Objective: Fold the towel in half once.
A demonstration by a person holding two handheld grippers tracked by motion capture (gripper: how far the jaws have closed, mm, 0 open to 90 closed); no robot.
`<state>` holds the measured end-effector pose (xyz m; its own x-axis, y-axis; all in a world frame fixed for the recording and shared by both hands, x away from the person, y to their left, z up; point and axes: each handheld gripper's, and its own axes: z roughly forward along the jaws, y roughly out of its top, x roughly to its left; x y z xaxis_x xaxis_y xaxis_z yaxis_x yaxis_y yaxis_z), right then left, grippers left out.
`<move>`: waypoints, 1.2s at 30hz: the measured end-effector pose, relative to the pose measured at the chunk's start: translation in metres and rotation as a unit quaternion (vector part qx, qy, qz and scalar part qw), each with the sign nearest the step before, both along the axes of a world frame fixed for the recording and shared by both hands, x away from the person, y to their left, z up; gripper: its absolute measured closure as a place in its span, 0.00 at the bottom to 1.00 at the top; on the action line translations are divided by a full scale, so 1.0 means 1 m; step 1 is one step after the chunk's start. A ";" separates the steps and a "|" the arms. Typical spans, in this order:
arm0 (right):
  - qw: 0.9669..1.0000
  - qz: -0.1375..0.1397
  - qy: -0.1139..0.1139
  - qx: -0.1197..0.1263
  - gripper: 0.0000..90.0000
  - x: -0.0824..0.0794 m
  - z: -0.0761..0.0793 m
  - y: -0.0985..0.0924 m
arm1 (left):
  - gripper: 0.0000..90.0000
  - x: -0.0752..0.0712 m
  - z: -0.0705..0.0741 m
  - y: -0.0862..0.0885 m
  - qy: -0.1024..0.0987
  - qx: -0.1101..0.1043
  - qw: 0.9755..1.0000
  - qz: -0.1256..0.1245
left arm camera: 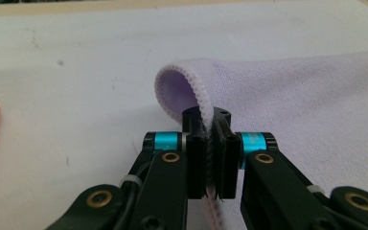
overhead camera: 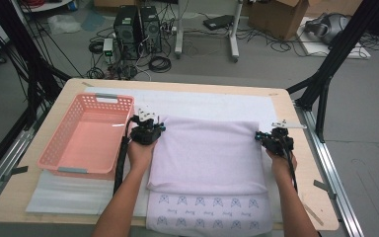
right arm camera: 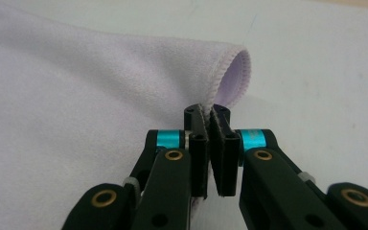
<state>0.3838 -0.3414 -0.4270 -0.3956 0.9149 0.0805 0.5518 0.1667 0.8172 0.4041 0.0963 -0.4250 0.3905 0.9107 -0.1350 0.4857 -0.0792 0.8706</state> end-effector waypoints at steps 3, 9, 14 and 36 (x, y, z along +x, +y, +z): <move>1.000 -0.008 -0.003 0.006 0.96 0.013 0.004 0.001 | 0.95 0.013 -0.001 0.002 -0.006 -0.005 1.000 -0.003; 1.000 -0.008 -0.001 -0.005 0.96 0.037 0.004 0.004 | 0.95 0.035 -0.002 0.003 -0.006 -0.009 1.000 -0.004; 1.000 -0.019 0.000 0.000 0.96 0.055 0.001 0.003 | 0.95 0.057 0.004 0.003 0.000 -0.015 1.000 -0.007; 0.999 0.007 0.036 0.018 0.72 0.052 0.009 0.012 | 0.67 0.024 0.002 -0.005 0.008 -0.021 0.998 -0.052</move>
<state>0.4362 -0.3296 -0.4178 -0.4003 0.9052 0.1424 0.6073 0.1457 0.7810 0.4283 0.0908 -0.4225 0.4794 0.8590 -0.1796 0.4906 -0.0926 0.8665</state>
